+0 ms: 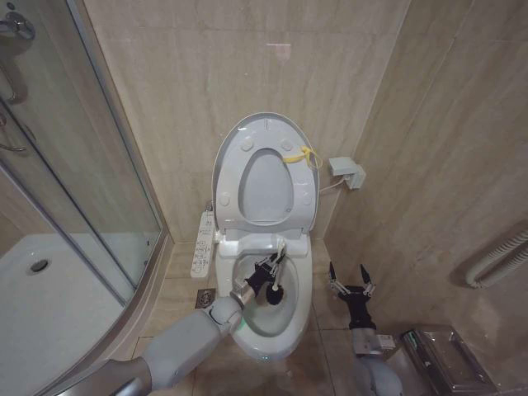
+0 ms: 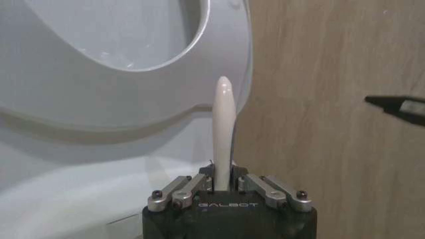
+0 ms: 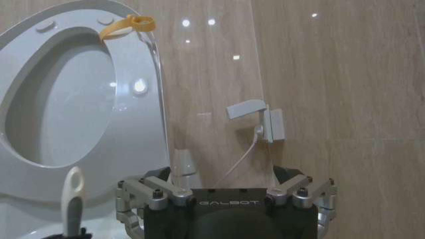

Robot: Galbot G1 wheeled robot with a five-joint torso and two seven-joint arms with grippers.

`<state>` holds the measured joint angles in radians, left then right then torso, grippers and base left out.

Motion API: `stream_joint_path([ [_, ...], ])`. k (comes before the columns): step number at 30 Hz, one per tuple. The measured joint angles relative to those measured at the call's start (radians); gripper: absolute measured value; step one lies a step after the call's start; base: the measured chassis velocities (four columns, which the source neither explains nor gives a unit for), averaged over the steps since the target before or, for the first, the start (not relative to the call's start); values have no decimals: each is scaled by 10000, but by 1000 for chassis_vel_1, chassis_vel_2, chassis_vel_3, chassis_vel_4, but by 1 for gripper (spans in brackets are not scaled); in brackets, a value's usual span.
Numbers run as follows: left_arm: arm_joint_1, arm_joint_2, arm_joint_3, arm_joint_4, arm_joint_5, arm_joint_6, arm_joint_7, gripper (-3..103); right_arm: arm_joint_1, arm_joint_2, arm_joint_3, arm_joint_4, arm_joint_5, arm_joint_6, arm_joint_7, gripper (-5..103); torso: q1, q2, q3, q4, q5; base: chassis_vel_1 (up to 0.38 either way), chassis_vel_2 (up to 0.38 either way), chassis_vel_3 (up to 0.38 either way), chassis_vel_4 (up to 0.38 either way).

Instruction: Open the toilet lid, clean the toilet bowl with a toilet brush, close the toilet lid, and flush.

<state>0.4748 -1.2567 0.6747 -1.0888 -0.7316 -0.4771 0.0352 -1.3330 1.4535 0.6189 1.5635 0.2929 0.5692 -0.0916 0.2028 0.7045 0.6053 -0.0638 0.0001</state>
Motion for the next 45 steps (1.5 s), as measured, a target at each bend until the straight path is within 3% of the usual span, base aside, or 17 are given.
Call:
stream_joint_path([
  [3,-90,-199,-173,-235,-500,-343,225,16,0,6,5,14,-18,1,-2,100,0,0,0,-7,0,0,0,0,0],
  [8,-96,-306,-180,112,-621,-627,549,16,-8,17,14,20,-27,7,-6,100,0,0,0,-5,0,0,0,0,0],
  [15,-92,-168,-188,975,397,-610,576,16,-39,17,15,2,-51,28,-21,100,0,0,1,0,-1,0,0,0,0],
  [23,-497,-189,-604,575,494,-600,597,16,-42,75,-35,-51,-157,34,-39,100,1,0,1,-8,-1,0,0,0,0],
  [29,-507,-328,-657,1920,1524,-864,984,16,-66,79,-50,-42,-185,40,-44,100,2,0,2,0,-1,0,0,0,0],
  [35,-391,-424,-590,2415,1801,-960,1138,16,-80,46,-33,-41,-184,47,-45,100,1,0,1,-4,-2,0,0,0,0],
  [39,-334,-413,-534,2179,1552,-958,1156,16,-82,61,-44,-42,-187,48,-45,100,1,0,1,-2,0,0,0,0,0],
  [45,-269,-350,-445,887,89,-960,1125,16,-72,18,-34,-55,-192,48,-44,100,1,0,1,-4,1,0,0,0,0],
])
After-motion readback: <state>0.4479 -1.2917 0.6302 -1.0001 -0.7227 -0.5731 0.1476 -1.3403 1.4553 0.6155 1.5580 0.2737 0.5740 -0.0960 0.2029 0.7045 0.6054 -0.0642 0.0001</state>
